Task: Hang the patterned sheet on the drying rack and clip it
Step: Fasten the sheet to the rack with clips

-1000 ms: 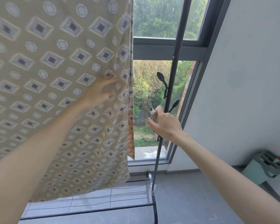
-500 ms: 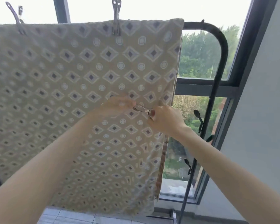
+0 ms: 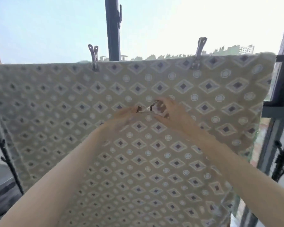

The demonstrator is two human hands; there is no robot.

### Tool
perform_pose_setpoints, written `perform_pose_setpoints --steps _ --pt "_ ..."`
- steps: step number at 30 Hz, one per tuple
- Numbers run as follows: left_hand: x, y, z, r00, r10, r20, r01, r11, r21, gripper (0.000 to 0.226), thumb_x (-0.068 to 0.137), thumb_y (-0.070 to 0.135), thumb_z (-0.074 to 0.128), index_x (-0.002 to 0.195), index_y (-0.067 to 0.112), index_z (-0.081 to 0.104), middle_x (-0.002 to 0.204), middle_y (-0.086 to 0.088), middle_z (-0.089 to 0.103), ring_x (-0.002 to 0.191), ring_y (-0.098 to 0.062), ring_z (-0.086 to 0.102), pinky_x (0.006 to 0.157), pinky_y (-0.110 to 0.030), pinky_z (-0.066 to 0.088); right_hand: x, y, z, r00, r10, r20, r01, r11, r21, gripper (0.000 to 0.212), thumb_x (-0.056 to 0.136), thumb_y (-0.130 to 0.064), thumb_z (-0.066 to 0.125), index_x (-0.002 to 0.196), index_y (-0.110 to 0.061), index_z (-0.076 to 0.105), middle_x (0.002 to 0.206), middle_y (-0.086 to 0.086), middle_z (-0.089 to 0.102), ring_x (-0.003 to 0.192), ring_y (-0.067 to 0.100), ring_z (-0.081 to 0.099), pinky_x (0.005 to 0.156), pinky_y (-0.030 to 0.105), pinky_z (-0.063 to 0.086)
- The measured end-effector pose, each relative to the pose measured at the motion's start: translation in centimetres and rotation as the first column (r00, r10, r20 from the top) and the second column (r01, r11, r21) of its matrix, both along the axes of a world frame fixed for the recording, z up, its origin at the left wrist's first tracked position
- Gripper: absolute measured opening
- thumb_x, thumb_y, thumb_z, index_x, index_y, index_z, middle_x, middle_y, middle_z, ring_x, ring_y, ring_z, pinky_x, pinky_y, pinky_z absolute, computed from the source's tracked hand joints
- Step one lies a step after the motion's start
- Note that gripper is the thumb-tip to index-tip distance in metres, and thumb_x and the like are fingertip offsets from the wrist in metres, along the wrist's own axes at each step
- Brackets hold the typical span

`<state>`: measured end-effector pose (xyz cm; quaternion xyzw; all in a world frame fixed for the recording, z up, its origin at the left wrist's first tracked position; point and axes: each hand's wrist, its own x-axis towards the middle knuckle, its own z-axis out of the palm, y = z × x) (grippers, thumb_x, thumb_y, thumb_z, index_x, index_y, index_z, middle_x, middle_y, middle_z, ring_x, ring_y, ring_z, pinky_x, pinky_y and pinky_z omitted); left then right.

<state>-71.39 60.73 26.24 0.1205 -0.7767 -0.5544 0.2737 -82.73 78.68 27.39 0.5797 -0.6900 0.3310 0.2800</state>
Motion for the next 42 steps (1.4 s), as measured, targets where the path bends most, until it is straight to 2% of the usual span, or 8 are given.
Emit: perform_pose_setpoints --steps 4,10,15,21,27,31,38,42 --pt "4.5 -5.4 1.5 0.991 -0.127 0.044 0.125 0.991 0.054 0.062 0.063 0.064 0.061 0.117 0.032 0.061 0.122 0.006 0.061 0.103 -0.015 0.061 0.090 -0.029 0.042 4.8 -5.7 2.2 0.990 0.125 -0.064 -0.132 0.982 -0.133 0.050 0.080 -0.030 0.073 0.121 -0.005 0.058 0.108 0.005 0.061 0.079 0.011 0.060 0.071 0.031 0.057" --pt "8.9 -11.2 2.3 0.983 -0.131 -0.131 0.157 0.964 0.215 0.049 0.098 0.053 0.022 0.124 0.023 0.052 0.128 0.008 0.058 0.105 -0.024 0.062 0.093 -0.039 0.038 10.8 -12.7 5.1 0.978 0.202 0.056 -0.175 0.934 -0.310 0.049 0.079 -0.032 0.073 0.122 -0.010 0.063 0.095 -0.002 0.071 0.079 0.006 0.068 0.079 0.023 0.056" --pt "12.7 -17.1 2.5 0.983 -0.057 -0.172 0.083 0.986 0.145 0.038 0.101 0.044 0.026 0.128 0.028 0.048 0.130 0.010 0.057 0.110 -0.021 0.059 0.088 -0.034 0.041 13.9 -17.6 7.4 0.903 0.347 0.253 -0.231 0.889 -0.394 0.041 0.079 -0.023 0.075 0.117 -0.014 0.066 0.090 -0.009 0.072 0.079 0.004 0.068 0.081 0.019 0.055" --pt "18.2 -24.1 3.3 0.967 0.094 -0.237 -0.080 0.994 0.068 0.030 0.101 0.023 0.037 0.129 0.030 0.047 0.128 0.008 0.057 0.110 -0.019 0.061 0.097 -0.040 0.043 17.3 -24.8 9.1 0.913 0.365 0.181 -0.274 0.878 -0.392 0.048 0.079 -0.027 0.075 0.123 -0.013 0.062 0.079 -0.010 0.069 0.070 0.000 0.065 0.072 0.004 0.047" --pt "22.0 -30.5 6.2 0.919 0.194 -0.342 -0.242 0.965 -0.105 0.032 0.094 0.007 0.050 0.123 0.020 0.054 0.119 0.002 0.056 0.105 -0.014 0.057 0.074 -0.018 0.053 21.0 -31.5 12.3 0.946 0.321 0.046 -0.287 0.895 -0.342 0.041 0.080 -0.032 0.073 0.118 -0.017 0.065 0.090 -0.017 0.061 0.066 -0.006 0.061 0.065 0.004 0.047" --pt "23.8 -34.2 7.1 0.928 0.194 -0.319 -0.300 0.895 -0.330 0.045 0.092 0.006 0.054 0.128 0.033 0.047 0.135 0.006 0.047 0.120 -0.009 0.047 0.084 -0.013 0.045 22.9 -34.8 13.6 0.963 0.267 -0.044 -0.267 0.910 -0.316 0.032 0.079 -0.036 0.073 0.106 -0.019 0.068 0.093 -0.010 0.066 0.071 0.000 0.064 0.074 0.022 0.054" --pt "26.1 -39.7 6.7 0.910 0.273 -0.312 -0.395 0.802 -0.448 0.050 0.089 0.009 0.058 0.133 0.030 0.047 0.144 0.002 0.019 0.131 -0.017 0.025 0.099 -0.011 0.037 25.9 -38.5 15.3 0.987 0.145 -0.074 -0.160 0.951 -0.266 0.028 0.077 -0.036 0.075 0.098 -0.019 0.072 0.082 -0.003 0.071 0.069 0.009 0.067 0.063 0.010 0.047" --pt "28.1 -41.7 6.6 0.949 0.153 -0.276 -0.265 0.862 -0.433 0.059 0.090 0.006 0.055 0.130 0.047 0.040 0.141 0.002 0.033 0.100 -0.013 0.054 0.079 -0.012 0.049 28.7 -40.7 15.5 0.994 0.076 -0.084 -0.092 0.973 -0.211 0.026 0.076 -0.035 0.077 0.094 -0.017 0.074 0.073 0.001 0.073 0.061 0.007 0.067 0.059 0.003 0.045"
